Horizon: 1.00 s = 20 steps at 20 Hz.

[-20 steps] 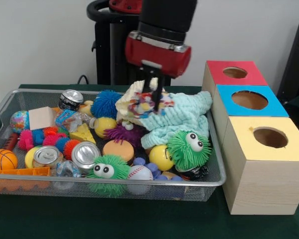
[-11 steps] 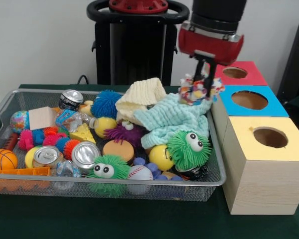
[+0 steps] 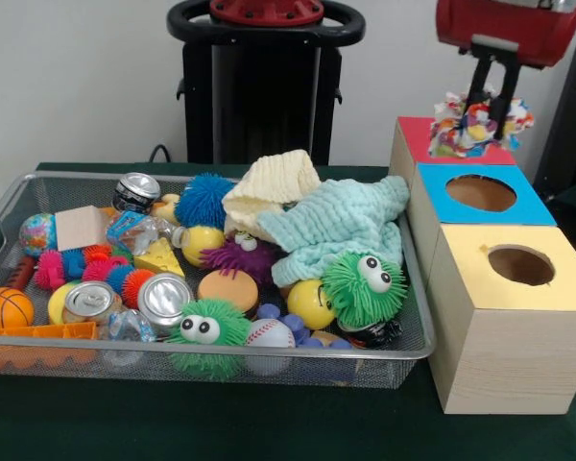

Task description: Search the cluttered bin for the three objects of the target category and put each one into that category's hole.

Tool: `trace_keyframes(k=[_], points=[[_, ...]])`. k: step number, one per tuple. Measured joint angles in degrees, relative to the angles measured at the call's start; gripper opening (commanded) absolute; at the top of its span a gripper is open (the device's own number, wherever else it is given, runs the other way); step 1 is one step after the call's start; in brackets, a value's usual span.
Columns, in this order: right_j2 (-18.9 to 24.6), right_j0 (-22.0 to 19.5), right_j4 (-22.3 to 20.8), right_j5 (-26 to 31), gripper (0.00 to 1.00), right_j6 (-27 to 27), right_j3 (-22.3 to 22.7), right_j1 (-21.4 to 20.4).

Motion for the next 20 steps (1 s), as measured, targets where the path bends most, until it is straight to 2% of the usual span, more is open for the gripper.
trace_keyframes(k=[3,4,6,8,13,18,20], points=[[0.0,-0.3,0.0,0.9,0.00,0.2,-2.6,0.7],[0.0,-0.8,-0.1,2.3,0.00,0.2,-6.0,1.9],[0.0,-1.2,-0.1,3.3,0.00,0.2,-8.1,2.8],[0.0,-2.2,-0.2,5.6,0.00,0.2,-13.2,5.3],[0.0,-3.5,-0.1,7.9,0.00,0.3,-21.2,10.4],[0.0,-3.8,0.1,7.9,0.00,0.8,-26.4,15.0],[0.0,-3.8,0.1,7.9,0.00,0.8,-27.1,16.0]])
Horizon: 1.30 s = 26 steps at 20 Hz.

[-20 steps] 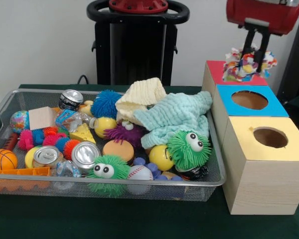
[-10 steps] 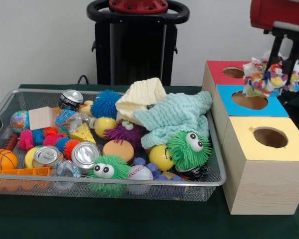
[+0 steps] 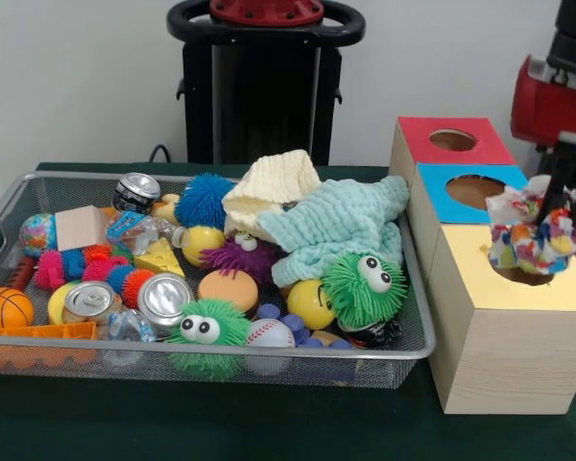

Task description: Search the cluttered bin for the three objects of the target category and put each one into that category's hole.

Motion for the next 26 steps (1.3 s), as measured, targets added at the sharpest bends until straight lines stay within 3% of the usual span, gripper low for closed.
trace_keyframes(k=[11,26], points=[[0.3,0.2,0.2,-2.0,0.00,0.0,-0.6,4.5],[0.3,2.7,0.2,-6.6,0.00,0.0,4.9,2.0]])
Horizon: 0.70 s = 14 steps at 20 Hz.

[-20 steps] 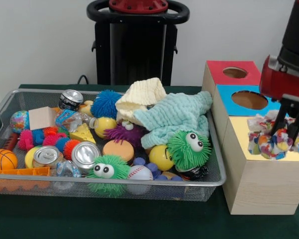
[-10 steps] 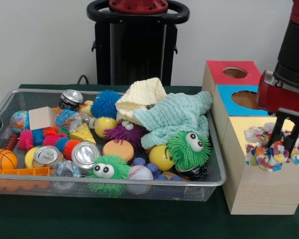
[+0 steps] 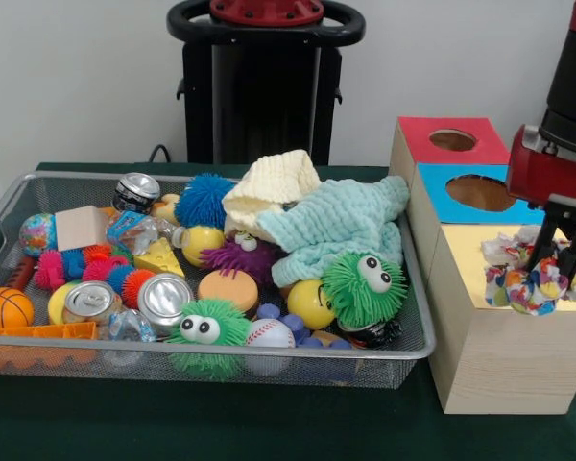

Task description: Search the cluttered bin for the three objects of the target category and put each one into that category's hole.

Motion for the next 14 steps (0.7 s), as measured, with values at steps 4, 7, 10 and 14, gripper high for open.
trace_keyframes(k=[4,7,10,14], points=[[0.0,0.8,0.0,-0.3,0.00,0.0,1.9,-1.1],[0.0,1.1,0.0,-0.3,0.00,0.0,3.3,-2.0],[0.0,1.1,0.3,-0.8,0.00,0.0,4.6,-2.6],[0.0,1.1,0.9,-2.7,0.00,0.0,7.2,-3.6]])
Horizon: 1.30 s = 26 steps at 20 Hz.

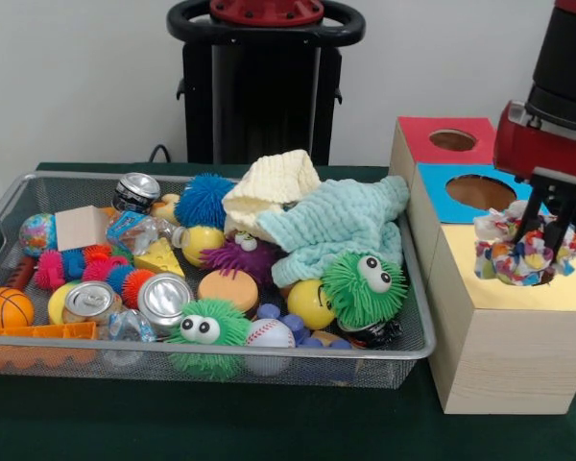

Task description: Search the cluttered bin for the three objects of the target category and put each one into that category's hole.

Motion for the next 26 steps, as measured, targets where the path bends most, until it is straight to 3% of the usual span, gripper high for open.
trace_keyframes(k=[13,26], points=[[0.9,-0.1,0.9,-7.8,0.00,0.0,10.2,-3.5],[1.8,0.2,1.1,-9.7,0.00,0.0,15.9,-5.5]])
